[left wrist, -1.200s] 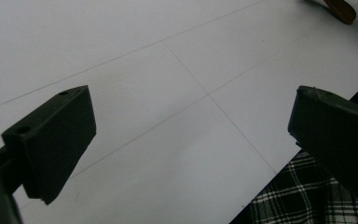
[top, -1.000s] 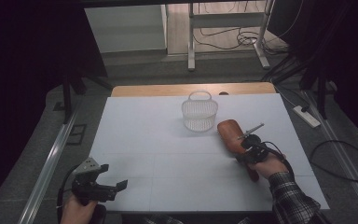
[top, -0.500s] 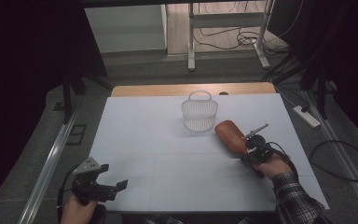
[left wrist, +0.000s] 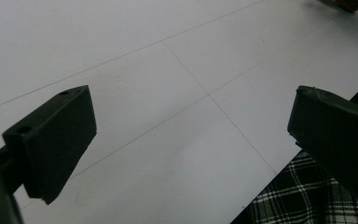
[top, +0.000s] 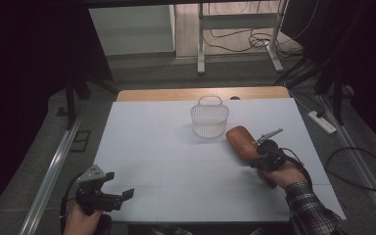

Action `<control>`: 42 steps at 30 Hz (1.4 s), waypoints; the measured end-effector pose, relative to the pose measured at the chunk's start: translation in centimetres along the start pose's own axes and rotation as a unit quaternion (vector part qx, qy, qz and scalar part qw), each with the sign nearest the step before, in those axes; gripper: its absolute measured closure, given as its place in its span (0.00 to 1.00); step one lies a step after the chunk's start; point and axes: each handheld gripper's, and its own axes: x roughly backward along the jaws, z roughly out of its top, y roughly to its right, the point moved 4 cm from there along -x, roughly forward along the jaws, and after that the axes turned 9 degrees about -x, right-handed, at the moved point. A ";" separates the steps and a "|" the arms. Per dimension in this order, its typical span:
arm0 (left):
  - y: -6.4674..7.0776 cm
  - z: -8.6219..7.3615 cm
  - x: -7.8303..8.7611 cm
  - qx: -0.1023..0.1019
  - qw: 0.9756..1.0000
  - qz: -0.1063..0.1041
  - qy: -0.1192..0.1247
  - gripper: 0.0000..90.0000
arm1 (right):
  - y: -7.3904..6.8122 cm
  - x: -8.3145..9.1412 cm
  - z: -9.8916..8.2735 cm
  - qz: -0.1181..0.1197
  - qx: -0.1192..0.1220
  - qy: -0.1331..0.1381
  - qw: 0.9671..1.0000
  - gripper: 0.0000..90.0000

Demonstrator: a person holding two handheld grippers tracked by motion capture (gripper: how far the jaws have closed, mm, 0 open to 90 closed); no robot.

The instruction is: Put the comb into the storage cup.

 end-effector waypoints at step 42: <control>0.0 0.0 0.0 -0.001 1.000 -0.003 -0.002 0.02 | 2.2 1.8 0.7 -0.066 -0.027 0.048 0.996 0.00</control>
